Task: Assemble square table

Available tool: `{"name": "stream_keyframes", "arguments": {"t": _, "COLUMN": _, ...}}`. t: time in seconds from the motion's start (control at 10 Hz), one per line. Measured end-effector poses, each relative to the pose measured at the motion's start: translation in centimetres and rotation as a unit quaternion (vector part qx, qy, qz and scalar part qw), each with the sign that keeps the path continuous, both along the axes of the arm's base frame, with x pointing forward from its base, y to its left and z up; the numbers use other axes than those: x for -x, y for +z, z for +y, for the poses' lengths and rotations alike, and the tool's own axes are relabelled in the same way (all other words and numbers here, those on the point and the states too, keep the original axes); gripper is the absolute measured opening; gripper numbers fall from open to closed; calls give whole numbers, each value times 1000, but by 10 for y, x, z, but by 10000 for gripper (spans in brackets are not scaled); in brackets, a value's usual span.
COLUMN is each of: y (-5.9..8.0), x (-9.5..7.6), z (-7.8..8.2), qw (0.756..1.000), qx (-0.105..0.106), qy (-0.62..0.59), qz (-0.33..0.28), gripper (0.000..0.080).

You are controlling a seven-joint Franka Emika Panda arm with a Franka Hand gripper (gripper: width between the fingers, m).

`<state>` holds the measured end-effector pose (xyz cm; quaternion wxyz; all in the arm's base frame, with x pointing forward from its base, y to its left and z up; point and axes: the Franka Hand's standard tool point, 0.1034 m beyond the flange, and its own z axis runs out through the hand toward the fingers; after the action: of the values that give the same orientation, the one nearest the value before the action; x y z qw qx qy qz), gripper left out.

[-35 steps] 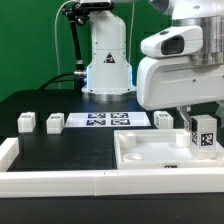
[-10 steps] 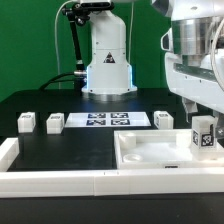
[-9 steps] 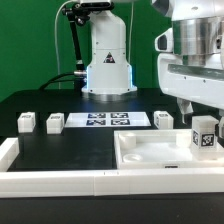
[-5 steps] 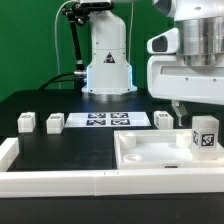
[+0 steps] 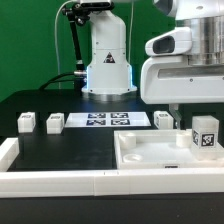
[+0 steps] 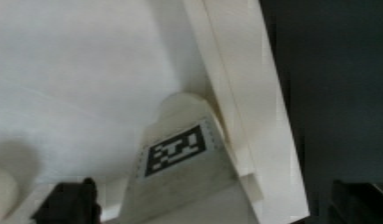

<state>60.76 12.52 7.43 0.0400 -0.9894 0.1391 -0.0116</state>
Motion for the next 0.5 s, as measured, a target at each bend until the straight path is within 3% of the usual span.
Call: {"name": "stream_keyframes", "arguments": {"t": 0.5, "y": 0, "x": 0, "z": -1, "qw": 993, "qx": 4, "qy": 118, "qz": -12, "gripper": 639}}
